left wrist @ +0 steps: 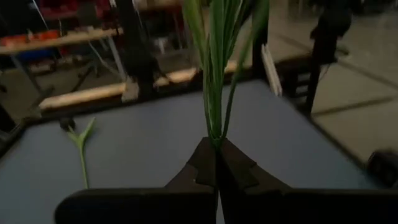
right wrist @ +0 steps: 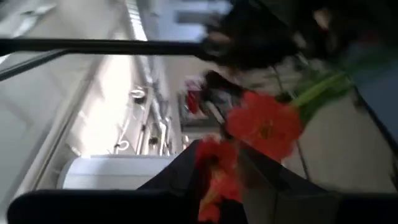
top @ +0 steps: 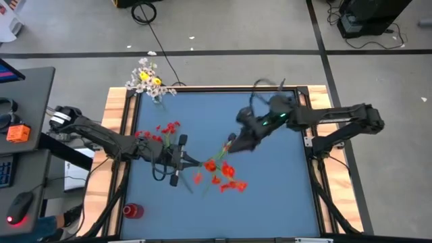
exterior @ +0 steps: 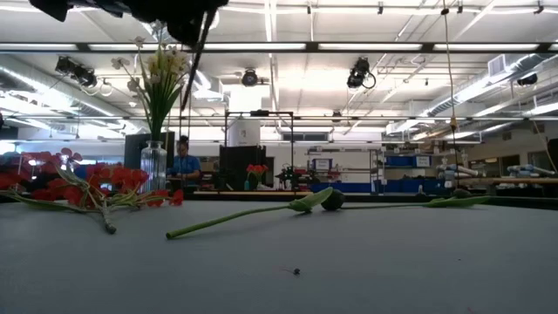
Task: Sort flowers into vase by color
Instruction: Put the right red flowers into the red vase
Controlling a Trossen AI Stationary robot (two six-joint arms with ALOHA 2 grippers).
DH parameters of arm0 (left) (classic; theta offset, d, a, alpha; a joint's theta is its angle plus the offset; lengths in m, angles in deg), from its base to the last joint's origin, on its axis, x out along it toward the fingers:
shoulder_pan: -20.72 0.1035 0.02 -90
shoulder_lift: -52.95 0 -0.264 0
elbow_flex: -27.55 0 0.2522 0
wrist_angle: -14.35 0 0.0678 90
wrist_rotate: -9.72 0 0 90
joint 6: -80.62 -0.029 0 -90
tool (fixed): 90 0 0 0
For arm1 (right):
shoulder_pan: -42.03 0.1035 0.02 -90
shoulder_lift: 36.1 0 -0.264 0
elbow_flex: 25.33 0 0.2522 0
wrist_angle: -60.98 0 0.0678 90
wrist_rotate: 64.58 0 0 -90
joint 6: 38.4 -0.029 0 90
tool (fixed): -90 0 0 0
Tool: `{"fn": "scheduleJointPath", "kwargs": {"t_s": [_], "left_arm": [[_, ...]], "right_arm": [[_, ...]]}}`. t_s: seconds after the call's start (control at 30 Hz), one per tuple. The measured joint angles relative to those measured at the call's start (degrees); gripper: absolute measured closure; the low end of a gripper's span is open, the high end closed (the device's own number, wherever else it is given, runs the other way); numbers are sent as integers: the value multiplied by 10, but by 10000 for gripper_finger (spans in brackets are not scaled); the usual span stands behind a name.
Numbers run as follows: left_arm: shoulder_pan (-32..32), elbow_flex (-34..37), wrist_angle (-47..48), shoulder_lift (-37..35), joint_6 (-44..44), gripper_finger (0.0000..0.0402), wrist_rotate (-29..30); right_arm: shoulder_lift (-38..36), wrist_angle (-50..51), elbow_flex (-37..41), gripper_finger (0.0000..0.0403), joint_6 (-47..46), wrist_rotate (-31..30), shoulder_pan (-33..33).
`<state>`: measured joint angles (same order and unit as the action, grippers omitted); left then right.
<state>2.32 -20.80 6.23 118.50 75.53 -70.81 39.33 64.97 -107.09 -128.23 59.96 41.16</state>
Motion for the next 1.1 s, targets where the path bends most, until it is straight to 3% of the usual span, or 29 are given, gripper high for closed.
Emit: {"fn": "scheduleJointPath", "kwargs": {"t_s": [0.13,0.23,0.4,0.53,0.6,0.77,0.87,1.1], "left_arm": [[2,0,-17,-31,0,400,1],[9,0,-37,-48,0,400,1],[22,0,-87,-77,0,400,5],[32,-1,-109,-97,0,400,22],[34,4,-117,-105,-4,400,33],[33,44,-150,-136,24,401,64],[21,72,-187,-160,27,401,99],[-12,109,-209,-213,11,401,171]], "right_arm": [[-42,-41,0,302,118,-55,-9],[-77,-72,0,302,256,-91,-10],[-115,-48,-1,303,538,-93,-6],[-117,12,1,310,543,-135,-1],[-126,58,1,317,609,-153,2],[-154,198,1,341,720,-274,26],[-187,275,1,359,764,-340,33],[-297,357,57,387,771,-396,35]]}}
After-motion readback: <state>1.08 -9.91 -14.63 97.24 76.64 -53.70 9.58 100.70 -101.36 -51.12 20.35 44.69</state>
